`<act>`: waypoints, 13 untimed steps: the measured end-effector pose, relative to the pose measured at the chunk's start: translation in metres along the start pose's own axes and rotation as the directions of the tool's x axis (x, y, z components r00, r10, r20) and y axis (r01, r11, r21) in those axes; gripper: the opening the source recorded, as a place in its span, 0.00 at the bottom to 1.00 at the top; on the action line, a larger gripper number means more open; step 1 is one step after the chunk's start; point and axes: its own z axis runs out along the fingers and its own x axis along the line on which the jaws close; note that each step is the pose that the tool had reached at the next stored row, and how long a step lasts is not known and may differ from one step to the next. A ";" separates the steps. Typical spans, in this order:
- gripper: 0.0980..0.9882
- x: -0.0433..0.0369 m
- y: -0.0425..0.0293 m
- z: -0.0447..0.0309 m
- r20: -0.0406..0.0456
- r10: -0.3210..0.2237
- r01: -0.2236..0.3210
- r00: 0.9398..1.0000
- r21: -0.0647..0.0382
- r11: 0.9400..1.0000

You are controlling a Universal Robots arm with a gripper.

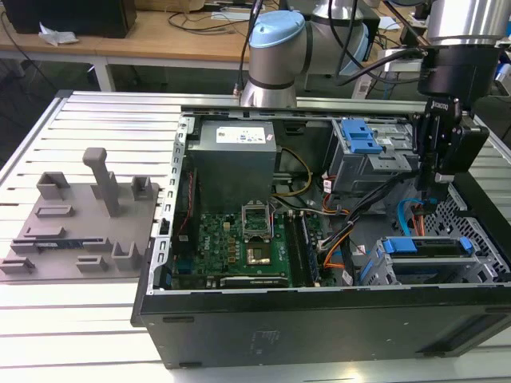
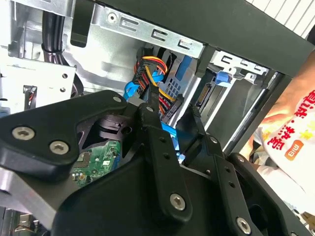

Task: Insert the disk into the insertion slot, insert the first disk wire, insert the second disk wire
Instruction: 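Insert the first disk wire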

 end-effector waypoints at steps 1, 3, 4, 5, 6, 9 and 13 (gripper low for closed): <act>0.36 -0.0002 0.0001 0.0001 -0.002 0.000 0.000 1.000 0.000 1.000; 0.36 -0.0002 0.0002 0.0001 -0.003 0.000 0.000 1.000 0.000 1.000; 0.36 -0.0003 0.0002 0.0001 -0.003 0.000 0.000 1.000 0.000 1.000; 0.36 -0.0003 0.0002 0.0001 -0.003 0.000 0.000 1.000 0.000 1.000; 0.36 -0.0004 0.0002 0.0001 -0.003 0.000 0.000 1.000 0.000 1.000; 0.34 -0.0005 0.0002 0.0001 -0.003 0.000 0.000 1.000 0.000 1.000; 0.12 -0.0005 0.0002 0.0001 -0.003 0.000 0.000 1.000 0.000 1.000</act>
